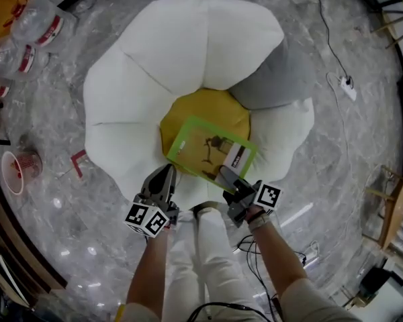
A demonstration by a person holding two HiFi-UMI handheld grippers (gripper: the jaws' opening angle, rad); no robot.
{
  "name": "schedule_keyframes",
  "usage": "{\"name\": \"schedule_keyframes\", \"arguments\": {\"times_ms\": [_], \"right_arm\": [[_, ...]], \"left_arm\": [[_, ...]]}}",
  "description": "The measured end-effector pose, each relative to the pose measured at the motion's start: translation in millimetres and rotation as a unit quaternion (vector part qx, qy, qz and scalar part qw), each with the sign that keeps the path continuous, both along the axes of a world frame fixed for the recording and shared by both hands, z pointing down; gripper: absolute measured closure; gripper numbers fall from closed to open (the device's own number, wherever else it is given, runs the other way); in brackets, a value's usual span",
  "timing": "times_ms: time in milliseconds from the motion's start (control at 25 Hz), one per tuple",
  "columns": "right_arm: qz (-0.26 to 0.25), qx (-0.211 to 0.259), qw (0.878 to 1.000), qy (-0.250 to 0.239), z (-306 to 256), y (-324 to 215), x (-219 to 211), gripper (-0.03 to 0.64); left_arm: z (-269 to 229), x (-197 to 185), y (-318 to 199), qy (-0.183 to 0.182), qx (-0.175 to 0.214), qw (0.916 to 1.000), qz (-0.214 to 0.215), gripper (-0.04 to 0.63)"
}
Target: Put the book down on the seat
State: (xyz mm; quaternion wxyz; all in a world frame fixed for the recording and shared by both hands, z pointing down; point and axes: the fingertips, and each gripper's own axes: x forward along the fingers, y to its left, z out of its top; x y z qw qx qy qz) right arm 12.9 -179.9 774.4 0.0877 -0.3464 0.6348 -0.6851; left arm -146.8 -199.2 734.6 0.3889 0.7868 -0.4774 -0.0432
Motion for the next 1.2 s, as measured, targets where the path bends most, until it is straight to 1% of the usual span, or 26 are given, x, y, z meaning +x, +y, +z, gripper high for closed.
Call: {"name": "schedule_keyframes", "arguments": {"times_ms": [120, 240, 400, 480, 600, 680, 720, 800, 840, 880, 1000, 1040, 1200], "right_arm": [[-0.009, 0.008, 1.000, 0.011, 16.4, -17.4, -8.1, 0.466], [-0.013, 0.016, 1.000, 0.009, 36.8, -44.4, -22.1, 0.466], [-0.007, 0.020, 0.999, 0.024, 58.9, -61.0, -21.1, 0.466], [-0.007, 0.022, 0.999, 0.031, 66.6, -65.1, -20.6, 0.466], [0.003, -0.017, 0.999, 0.040, 82.3, -56.4, -18.9, 0.466], [0.008, -0.030, 0.999, 0.043, 89.1, -54.0, -17.9, 0.466], [0.007, -0.022, 0.999, 0.042, 89.7, -57.5, -18.0, 0.466], [-0.003, 0.022, 0.999, 0.029, 84.4, -72.2, -22.8, 0.466], [-0.005, 0.028, 0.999, 0.025, 83.9, -76.4, -24.8, 0.466], [-0.004, 0.019, 1.000, 0.025, 86.3, -77.0, -25.6, 0.466], [0.006, -0.051, 0.998, 0.039, 102.1, -69.2, -25.1, 0.466], [0.004, -0.058, 0.998, 0.039, 104.5, -69.2, -27.0, 0.466], [0.000, -0.050, 0.998, 0.030, 106.5, -69.6, -32.3, 0.466]], "left_arm": [[10.2, 9.2, -0.4, 0.014, -0.004, 0.9999, 0.001, 0.574], [27.9, 13.8, -7.4, 0.019, -0.013, 0.9997, 0.005, 0.574], [39.6, 19.8, -9.7, 0.023, -0.022, 0.9995, -0.003, 0.574], [42.8, 23.3, -12.0, 0.020, -0.020, 0.9996, 0.002, 0.574], [42.0, 24.5, -13.7, 0.018, -0.018, 0.9996, 0.010, 0.574], [41.8, 21.3, -14.0, 0.017, -0.020, 0.9996, 0.006, 0.574], [42.6, 19.3, -14.5, 0.017, -0.021, 0.9996, 0.002, 0.574], [45.6, 16.4, -15.1, 0.017, -0.022, 0.9996, -0.005, 0.574], [47.0, 16.4, -14.6, 0.017, -0.023, 0.9996, -0.007, 0.574], [47.9, 17.3, -13.6, 0.018, -0.024, 0.9995, -0.007, 0.574], [48.9, 23.2, -10.1, 0.021, -0.026, 0.9994, -0.002, 0.574], [49.4, 25.5, -8.7, 0.022, -0.026, 0.9994, -0.001, 0.574], [54.3, 37.7, 5.3, 0.026, -0.034, 0.9991, 0.006, 0.574]]}}
